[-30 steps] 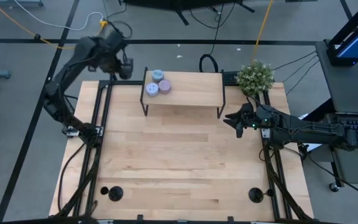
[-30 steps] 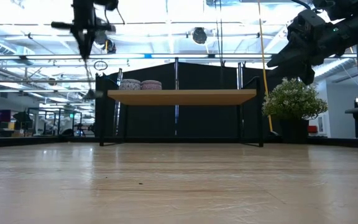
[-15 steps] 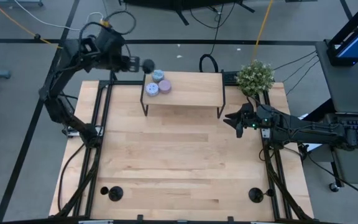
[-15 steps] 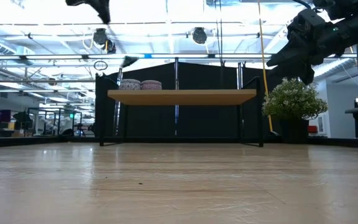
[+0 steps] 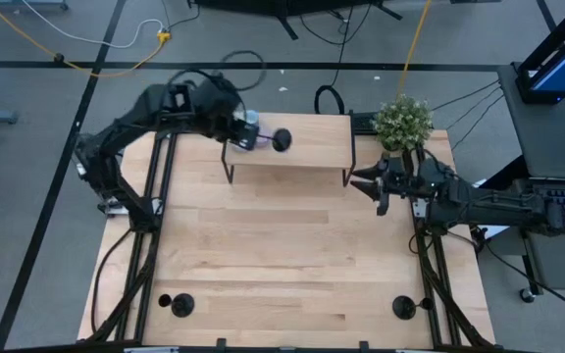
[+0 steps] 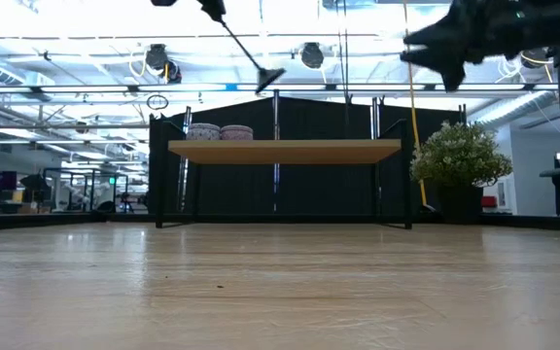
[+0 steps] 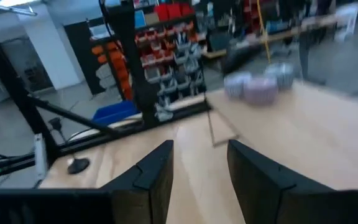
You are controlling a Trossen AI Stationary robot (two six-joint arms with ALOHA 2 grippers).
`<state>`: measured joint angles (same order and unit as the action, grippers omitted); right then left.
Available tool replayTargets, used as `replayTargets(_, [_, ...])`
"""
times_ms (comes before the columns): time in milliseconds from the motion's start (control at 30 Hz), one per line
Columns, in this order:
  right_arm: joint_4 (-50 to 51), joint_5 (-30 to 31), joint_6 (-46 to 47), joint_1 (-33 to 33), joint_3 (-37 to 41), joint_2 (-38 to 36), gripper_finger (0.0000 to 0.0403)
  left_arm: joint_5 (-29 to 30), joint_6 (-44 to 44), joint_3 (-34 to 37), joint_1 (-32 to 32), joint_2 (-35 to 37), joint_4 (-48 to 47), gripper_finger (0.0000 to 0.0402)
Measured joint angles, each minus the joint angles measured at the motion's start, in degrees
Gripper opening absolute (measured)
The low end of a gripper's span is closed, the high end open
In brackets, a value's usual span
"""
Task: Pick & Place candle stick holders
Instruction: Put the top black candle holder on the shelf
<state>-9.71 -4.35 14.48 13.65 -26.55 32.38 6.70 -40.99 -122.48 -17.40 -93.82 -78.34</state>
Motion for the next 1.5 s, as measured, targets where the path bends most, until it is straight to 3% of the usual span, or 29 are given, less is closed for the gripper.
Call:
replayTargets(333, [4.8,2.6,-16.6,0.0,-18.0,15.9,0.0141,-6.8,1.9,0.0,1.6,-6.2,4.6,0.0022])
replayTargets(567, [10.4,-0.5,-22.4,0.0,-29.0,29.5,0.0141,-6.5,1.9,0.0,4.4,-7.1,6.1,0.0022])
replayTargets(833, [15.2,-1.9,-24.8,-0.2,-39.0,39.5,0.0165,-3.2,1.4,0.0,8.5,-7.3,7.9,0.0022])
replayTargets(1167, [15.7,-6.2,-24.9,-1.4,-44.8,46.0,0.0235,-0.7,1.7,0.0,9.7,-8.5,7.7,0.0022])
replayTargets(1500, [15.7,-6.0,-24.0,-2.1,-45.6,49.5,0.0219,-4.2,3.0,0.0,9.7,-11.2,9.2,0.0022])
